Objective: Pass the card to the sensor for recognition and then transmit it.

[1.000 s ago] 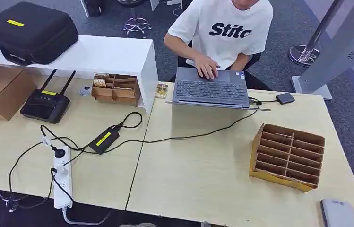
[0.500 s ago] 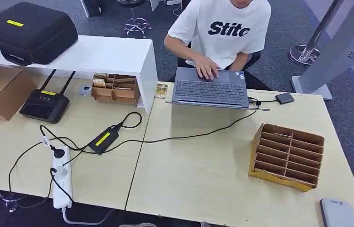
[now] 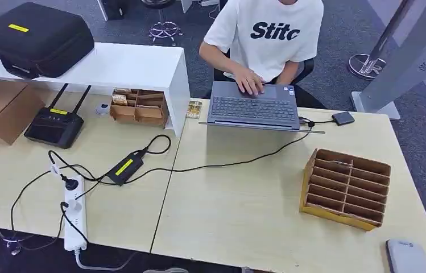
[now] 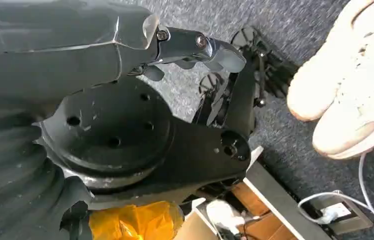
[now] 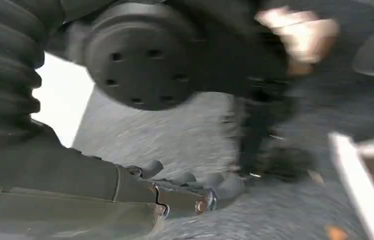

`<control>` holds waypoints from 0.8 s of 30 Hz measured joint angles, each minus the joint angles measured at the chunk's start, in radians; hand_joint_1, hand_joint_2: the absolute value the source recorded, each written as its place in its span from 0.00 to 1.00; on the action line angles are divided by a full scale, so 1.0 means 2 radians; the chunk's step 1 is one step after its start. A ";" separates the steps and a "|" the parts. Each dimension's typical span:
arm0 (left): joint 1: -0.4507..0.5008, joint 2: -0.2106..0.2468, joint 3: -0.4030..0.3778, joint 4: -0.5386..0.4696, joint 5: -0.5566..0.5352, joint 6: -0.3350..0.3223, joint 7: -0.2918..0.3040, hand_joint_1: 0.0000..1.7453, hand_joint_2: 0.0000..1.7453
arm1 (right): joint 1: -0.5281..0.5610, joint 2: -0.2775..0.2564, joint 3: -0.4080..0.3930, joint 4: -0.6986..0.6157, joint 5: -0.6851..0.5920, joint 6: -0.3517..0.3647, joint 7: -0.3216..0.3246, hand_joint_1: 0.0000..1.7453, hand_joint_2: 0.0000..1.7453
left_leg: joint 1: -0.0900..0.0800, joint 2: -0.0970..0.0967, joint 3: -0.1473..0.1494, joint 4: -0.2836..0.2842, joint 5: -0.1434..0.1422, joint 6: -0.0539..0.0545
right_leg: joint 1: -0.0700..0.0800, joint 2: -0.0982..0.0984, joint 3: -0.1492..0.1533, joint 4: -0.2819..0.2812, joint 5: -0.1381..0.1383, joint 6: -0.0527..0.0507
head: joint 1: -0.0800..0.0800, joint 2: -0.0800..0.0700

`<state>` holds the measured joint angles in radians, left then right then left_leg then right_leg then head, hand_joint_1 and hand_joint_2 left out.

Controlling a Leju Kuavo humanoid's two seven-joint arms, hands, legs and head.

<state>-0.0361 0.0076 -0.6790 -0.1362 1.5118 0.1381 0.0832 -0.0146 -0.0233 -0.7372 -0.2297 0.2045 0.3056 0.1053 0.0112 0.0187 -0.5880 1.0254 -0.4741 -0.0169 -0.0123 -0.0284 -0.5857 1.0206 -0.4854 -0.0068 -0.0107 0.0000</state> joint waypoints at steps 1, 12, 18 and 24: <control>0.000 0.002 -0.001 0.000 0.000 0.000 0.000 0.00 1.00 | 0.003 -0.001 0.013 0.001 0.002 0.002 0.000 0.00 1.00 | 0.000 0.000 0.000 0.000 0.000 0.000 | 0.000 0.000 0.000 0.000 0.000 0.000 | 0.000 0.000; 0.000 0.007 -0.010 0.000 -0.002 -0.003 0.002 0.00 1.00 | 0.011 -0.007 0.075 0.011 0.014 0.026 0.001 0.00 1.00 | 0.000 0.000 0.000 0.000 0.000 0.000 | 0.000 0.000 0.000 0.000 0.000 0.000 | 0.000 0.000; 0.000 0.008 -0.016 0.000 0.003 0.016 0.007 0.00 1.00 | 0.009 -0.007 0.101 0.013 0.038 -0.113 -0.002 0.00 1.00 | 0.000 0.001 0.000 0.000 0.000 0.000 | 0.000 0.001 0.000 0.000 0.000 0.000 | 0.000 0.000; -0.001 0.005 -0.020 0.000 0.001 0.025 0.009 0.00 1.00 | 0.001 -0.008 0.100 0.012 0.053 -0.127 0.021 0.00 1.00 | 0.000 0.001 0.000 0.000 0.000 0.000 | 0.000 0.001 0.000 0.000 0.000 0.000 | 0.000 0.000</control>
<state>-0.0386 0.0179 -0.7191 -0.1362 1.5145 0.1885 0.1015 -0.0133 -0.0393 -0.5375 -0.2060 0.3102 0.0519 0.1469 0.0112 0.0201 -0.5875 1.0255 -0.4746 -0.0173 -0.0123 -0.0271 -0.5854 1.0200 -0.4854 -0.0068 -0.0099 0.0000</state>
